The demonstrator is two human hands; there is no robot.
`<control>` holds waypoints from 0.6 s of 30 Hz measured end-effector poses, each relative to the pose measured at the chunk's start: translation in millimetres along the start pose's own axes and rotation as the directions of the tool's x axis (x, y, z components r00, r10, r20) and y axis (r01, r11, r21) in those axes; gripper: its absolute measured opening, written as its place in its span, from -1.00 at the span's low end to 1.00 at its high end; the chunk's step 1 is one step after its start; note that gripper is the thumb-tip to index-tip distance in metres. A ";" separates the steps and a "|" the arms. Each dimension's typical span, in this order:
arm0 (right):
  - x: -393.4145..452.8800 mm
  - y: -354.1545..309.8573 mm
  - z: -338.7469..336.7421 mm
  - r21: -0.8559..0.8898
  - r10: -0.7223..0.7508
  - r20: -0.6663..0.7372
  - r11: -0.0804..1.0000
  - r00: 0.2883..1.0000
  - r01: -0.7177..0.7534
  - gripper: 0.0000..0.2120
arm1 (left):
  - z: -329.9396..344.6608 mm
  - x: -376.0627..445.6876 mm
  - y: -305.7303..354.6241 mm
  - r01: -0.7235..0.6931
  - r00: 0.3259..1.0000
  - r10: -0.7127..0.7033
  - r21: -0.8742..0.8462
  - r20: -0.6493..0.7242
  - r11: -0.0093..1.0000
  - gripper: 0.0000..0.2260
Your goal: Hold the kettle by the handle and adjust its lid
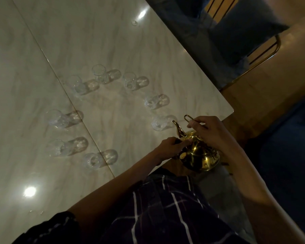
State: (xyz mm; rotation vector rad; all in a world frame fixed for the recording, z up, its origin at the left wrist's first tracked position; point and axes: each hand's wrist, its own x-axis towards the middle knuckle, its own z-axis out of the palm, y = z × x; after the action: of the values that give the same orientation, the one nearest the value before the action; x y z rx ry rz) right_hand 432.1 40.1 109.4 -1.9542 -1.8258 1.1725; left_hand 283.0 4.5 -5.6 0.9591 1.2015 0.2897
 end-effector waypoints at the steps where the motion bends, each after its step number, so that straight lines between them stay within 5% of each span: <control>1: 0.0 0.1 -0.1 0.000 -0.003 -0.001 1.000 1.000 0.003 -0.75 | 0.3 -0.3 0.2 0.000 1.000 0.000 0.001 0.001 1.000 -0.38; 18: 0.8 8.5 1.2 0.023 -0.004 -0.005 1.000 1.000 0.004 -0.78 | 3.3 -1.0 4.0 0.020 1.000 -0.020 -0.016 -0.019 1.000 -0.42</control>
State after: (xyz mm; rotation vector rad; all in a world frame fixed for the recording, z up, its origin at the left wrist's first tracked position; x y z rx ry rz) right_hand 437.5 38.7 102.8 -1.9380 -1.8054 1.1809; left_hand 286.7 4.6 -1.8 0.9316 1.2236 0.2926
